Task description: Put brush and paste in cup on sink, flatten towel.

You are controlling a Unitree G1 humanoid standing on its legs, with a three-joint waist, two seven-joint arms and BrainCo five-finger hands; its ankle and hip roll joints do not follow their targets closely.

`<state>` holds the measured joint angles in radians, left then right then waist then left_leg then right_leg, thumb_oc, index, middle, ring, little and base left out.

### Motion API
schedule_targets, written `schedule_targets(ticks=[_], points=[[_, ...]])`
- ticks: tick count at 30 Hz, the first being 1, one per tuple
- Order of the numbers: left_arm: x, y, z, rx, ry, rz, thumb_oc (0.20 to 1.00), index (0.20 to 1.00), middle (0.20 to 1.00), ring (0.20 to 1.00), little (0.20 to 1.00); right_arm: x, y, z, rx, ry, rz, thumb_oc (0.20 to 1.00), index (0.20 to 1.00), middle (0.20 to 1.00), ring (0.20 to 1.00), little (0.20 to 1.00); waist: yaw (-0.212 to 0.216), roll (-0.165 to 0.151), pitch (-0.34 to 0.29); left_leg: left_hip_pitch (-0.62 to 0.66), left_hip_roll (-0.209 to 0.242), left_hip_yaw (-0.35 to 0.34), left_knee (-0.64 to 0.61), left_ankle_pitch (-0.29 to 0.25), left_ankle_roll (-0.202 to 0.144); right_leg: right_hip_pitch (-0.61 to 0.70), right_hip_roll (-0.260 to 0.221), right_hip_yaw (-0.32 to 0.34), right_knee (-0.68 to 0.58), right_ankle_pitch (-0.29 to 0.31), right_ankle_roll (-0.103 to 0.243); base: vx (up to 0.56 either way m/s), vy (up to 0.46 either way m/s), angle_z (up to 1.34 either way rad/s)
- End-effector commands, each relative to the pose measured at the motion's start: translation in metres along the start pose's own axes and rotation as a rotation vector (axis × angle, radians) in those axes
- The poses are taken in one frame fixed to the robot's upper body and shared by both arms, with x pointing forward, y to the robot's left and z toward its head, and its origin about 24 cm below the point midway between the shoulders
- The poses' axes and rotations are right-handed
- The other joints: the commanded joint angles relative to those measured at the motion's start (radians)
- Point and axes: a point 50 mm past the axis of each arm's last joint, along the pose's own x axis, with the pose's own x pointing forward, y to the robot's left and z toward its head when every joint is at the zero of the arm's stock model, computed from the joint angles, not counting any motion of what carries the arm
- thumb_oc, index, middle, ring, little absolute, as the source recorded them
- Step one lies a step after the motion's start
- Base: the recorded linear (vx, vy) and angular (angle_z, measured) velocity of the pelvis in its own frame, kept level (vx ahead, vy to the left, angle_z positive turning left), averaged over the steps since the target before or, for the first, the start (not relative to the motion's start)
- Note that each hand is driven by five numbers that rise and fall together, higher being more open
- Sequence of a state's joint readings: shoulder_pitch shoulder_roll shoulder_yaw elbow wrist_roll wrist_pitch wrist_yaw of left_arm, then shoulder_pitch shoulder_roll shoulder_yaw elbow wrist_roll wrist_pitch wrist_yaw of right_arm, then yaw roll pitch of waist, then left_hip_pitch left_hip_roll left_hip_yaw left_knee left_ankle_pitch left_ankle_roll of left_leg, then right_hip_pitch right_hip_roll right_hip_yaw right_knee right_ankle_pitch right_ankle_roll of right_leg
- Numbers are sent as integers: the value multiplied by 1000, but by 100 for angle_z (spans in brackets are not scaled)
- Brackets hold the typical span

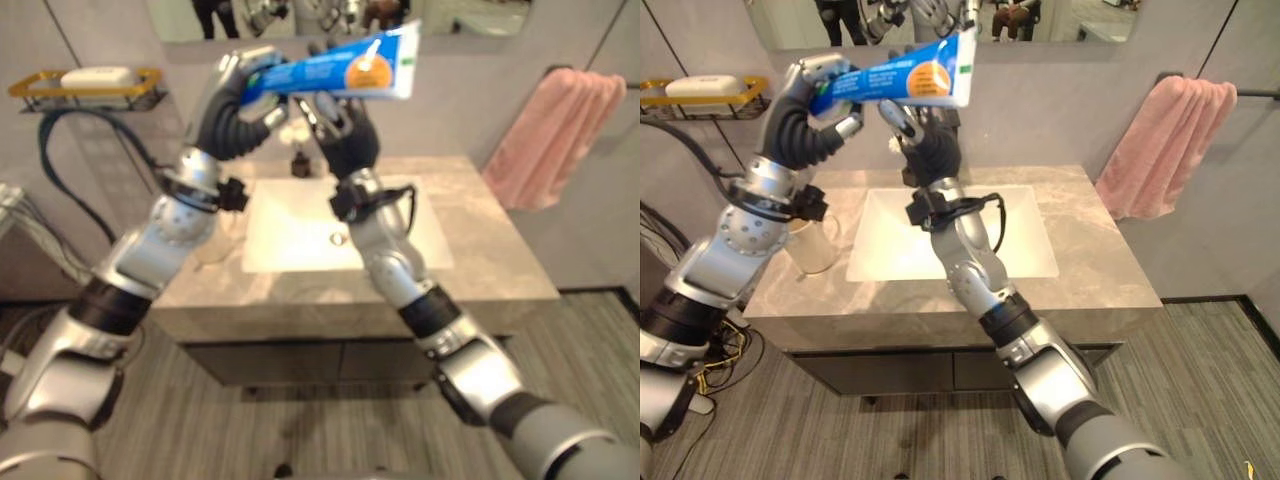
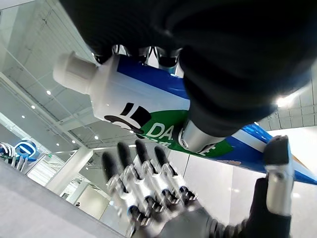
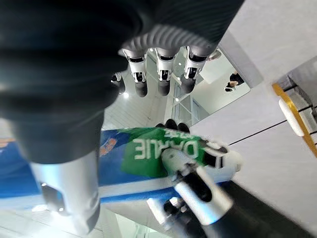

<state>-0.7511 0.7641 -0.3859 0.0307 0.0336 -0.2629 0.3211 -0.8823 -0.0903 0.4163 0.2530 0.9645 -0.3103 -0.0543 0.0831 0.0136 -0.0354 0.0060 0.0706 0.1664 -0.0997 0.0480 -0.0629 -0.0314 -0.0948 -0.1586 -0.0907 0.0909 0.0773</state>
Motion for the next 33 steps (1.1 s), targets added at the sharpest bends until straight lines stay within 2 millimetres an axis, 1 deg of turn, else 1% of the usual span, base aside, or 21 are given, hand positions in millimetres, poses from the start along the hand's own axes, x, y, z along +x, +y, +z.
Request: schedule_targets(ticks=[1,6,9,12,16,22,32,33], points=[[15,24,0,-4,-22,117,200,200,200,200,200,16,18,40,41,-205,73,1000,1000,1000,1000,1000,14,-19,-29,18,-7,-67,12,-85,29,45,-44,-29,3,-46,32,1,-13,-5],[0,14,-4,-39,9,98,200,200,200,200,200,16,21,53,14,-289,46,1000,1000,1000,1000,1000,20,-15,-28,18,-7,-69,12,-86,31,45,-42,-24,3,-48,30,-2,-7,-2],[-4,10,-4,-61,20,96,200,200,200,200,200,15,25,54,19,-306,51,1000,1000,1000,1000,1000,23,-13,-28,16,-7,-70,12,-85,30,44,-42,-26,3,-48,29,0,0,0],[-4,6,-3,-82,17,94,200,200,200,200,200,13,27,47,38,-280,58,1000,1000,1000,1000,1000,23,-11,-26,12,-7,-71,12,-82,30,41,-41,-26,3,-47,29,0,0,0],[-3,5,-1,-93,9,94,200,200,200,200,200,11,26,42,3,-248,71,1000,1000,1000,1000,1000,20,-12,-25,9,-6,-70,12,-81,30,38,-40,-26,3,-47,28,0,0,0],[-2,6,2,-113,2,123,200,200,200,200,200,7,27,35,-4,-212,84,1000,1000,1000,1000,1000,10,-13,-20,9,-4,-64,12,-82,29,32,-39,-22,3,-46,27,0,0,0],[-1,4,5,-128,-11,133,200,200,200,200,200,5,25,31,-5,-194,78,1000,1000,1000,1000,1000,2,-14,-19,8,-2,-57,12,-83,29,27,-35,-16,3,-45,27,0,0,0],[-1,4,5,-132,-9,136,200,200,200,200,200,5,25,31,-1,-194,71,624,624,624,624,624,1,-15,-19,9,-1,-56,12,-83,29,27,-35,-15,3,-45,27,0,0,0]])
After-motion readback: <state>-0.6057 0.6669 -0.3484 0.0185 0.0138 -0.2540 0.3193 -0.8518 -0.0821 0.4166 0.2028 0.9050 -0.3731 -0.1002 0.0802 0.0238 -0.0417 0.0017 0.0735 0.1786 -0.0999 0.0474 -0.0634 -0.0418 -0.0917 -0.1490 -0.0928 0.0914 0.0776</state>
